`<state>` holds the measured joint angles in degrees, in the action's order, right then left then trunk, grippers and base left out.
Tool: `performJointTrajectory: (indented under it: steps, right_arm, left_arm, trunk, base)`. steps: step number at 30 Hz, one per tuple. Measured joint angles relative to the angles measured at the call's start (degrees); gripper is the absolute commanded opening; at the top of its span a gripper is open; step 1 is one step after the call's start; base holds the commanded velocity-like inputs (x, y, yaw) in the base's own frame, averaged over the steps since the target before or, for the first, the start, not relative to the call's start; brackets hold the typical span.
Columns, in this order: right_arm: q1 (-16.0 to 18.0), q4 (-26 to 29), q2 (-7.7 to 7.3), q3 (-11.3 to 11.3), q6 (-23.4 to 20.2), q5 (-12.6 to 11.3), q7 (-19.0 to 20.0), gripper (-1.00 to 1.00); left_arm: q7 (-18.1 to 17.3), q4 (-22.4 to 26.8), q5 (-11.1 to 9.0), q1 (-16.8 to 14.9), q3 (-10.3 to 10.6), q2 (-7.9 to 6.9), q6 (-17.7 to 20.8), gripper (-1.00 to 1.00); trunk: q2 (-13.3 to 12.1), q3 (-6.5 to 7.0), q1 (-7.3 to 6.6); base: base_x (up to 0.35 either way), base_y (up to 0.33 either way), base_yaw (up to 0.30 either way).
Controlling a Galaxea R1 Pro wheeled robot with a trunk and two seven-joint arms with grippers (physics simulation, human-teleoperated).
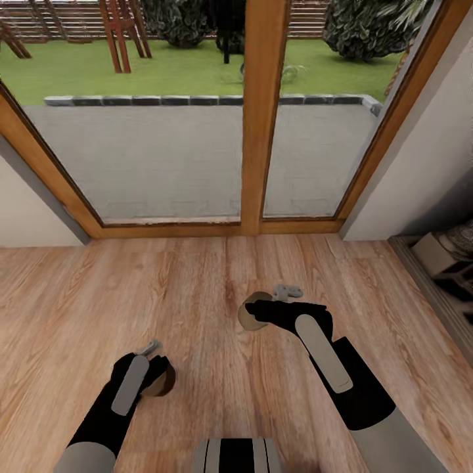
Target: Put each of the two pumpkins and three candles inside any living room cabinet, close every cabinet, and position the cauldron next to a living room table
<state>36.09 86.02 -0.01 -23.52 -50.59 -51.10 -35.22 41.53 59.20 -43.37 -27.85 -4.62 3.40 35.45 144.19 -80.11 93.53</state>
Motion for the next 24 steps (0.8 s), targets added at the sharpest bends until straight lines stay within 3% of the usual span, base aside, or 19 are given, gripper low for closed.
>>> performJointTrajectory:
  steps: [3, 9, 18, 24]
  right_arm:
    - [0.0, -0.2, -0.02, 0.0, -0.1, 0.0, -0.1, -1.0]
    - [0.0, -0.3, -0.06, 0.1, -0.1, 0.0, -0.3, -1.0]
    - [0.0, -0.2, 0.05, 0.1, -1.9, 0.1, -0.4, -1.0]
    - [0.0, -0.3, 0.1, 0.1, -2.2, 0.0, -0.3, -1.0]
  left_arm:
    - [5.2, 5.3, -1.8, 0.0, -2.5, 0.23, 6.2, -1.0]
    - [7.2, 10.3, -2.6, 0.4, -3.2, 0.34, 13.9, -1.0]
    - [7.5, 12.3, -2.6, 0.6, -2.9, 0.82, 15.1, -1.0]
    - [9.2, 15.4, -2.7, 0.8, -3.0, 0.85, 15.2, -1.0]
  trunk:
    - [0.0, 0.67, -0.08]
    - [-0.1, 1.99, -0.23]
    - [-0.2, 3.99, -0.46]
    - [-0.3, 5.32, -0.6]
  base:
    - [0.0, 0.0, 0.0]
    - [0.0, 0.0, 0.0]
    - [-0.012, 0.0, 0.0]
    - [-0.208, 0.0, 0.0]
